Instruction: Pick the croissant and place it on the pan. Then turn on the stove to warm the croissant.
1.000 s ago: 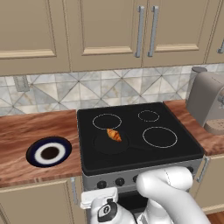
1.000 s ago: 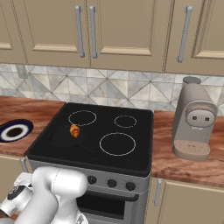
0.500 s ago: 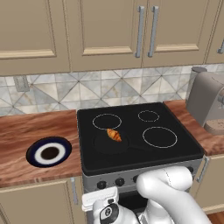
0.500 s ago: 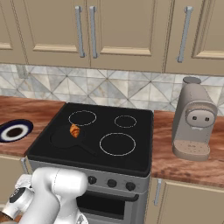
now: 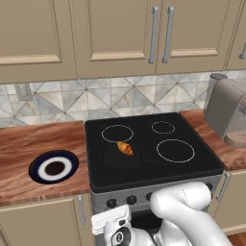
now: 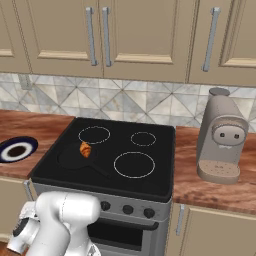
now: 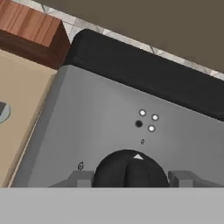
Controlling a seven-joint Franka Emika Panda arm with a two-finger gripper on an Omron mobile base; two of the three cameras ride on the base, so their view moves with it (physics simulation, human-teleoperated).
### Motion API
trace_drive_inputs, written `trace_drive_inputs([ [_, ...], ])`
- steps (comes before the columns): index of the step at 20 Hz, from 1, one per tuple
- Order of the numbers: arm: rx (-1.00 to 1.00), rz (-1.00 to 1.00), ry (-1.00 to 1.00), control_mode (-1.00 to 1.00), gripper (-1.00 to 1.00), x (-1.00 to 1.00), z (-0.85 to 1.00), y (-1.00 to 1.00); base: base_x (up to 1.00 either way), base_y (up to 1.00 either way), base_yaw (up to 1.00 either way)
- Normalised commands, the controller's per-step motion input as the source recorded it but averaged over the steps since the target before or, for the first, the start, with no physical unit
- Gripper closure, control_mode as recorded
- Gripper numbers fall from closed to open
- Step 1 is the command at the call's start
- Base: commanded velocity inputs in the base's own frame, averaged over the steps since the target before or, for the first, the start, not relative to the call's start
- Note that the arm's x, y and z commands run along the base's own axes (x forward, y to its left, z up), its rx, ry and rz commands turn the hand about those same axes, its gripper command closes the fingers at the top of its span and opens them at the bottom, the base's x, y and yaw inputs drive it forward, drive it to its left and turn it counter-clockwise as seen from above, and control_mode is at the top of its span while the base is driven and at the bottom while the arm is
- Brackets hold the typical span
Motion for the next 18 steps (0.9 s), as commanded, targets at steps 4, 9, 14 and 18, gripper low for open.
trace_drive_inputs([
  [4,0.0,0.3,0.06,-1.0,1.0,0.0,-0.26,0.0,0.0,0.0,0.0],
  [9,0.0,0.31,0.08,-1.0,1.0,0.0,-0.23,0.0,0.0,0.0,0.0],
  [14,0.01,0.32,0.1,-1.0,1.0,0.0,-0.21,0.0,0.0,0.0,0.0],
  [18,0.0,0.31,0.12,-1.0,1.0,0.0,-0.22,0.0,0.0,0.0,0.0],
])
